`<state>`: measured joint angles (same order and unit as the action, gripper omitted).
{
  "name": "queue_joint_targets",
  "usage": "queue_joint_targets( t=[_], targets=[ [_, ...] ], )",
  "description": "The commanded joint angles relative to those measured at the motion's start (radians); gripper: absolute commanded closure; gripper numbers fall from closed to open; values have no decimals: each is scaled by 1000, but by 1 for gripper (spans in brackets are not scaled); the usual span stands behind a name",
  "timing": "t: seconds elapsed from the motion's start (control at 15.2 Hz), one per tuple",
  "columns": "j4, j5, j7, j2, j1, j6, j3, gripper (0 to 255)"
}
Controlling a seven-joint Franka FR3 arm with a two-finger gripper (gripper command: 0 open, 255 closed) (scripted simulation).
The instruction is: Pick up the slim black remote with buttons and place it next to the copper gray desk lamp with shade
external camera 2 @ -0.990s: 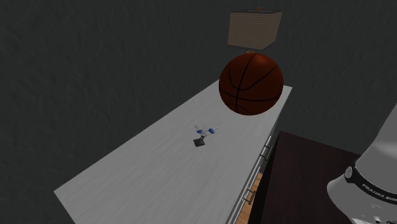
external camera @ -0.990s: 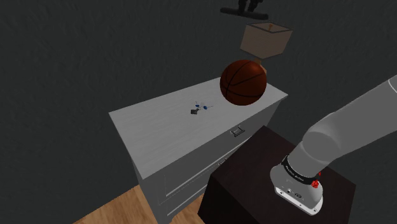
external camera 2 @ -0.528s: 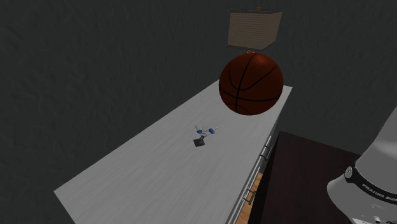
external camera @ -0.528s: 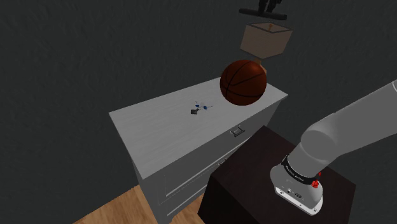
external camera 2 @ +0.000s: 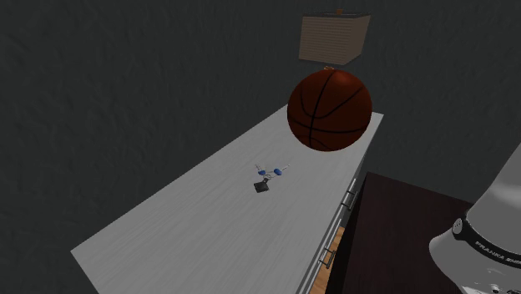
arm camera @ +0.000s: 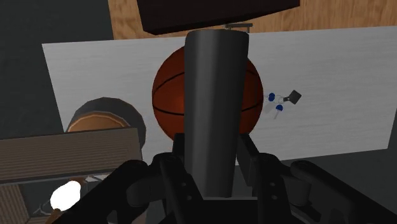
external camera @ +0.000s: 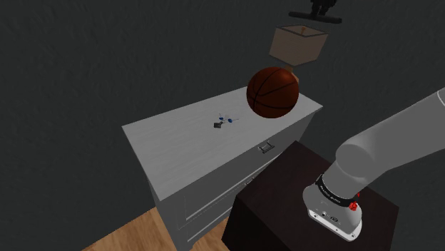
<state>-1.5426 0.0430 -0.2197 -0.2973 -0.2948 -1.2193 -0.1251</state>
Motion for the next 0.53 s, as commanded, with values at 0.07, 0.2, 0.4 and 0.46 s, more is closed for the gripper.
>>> queue_joint_targets(
  t=[0.07, 0.2, 0.4, 0.46],
  targets=[
    [38, -15, -84, 26, -24, 17, -55, 255],
    [64, -22, -141, 49, -41, 22, -92, 255],
    [114, -28, -226, 93, -67, 32, -149, 255],
    [134, -28, -256, 111, -76, 35, -169, 255]
  ],
)
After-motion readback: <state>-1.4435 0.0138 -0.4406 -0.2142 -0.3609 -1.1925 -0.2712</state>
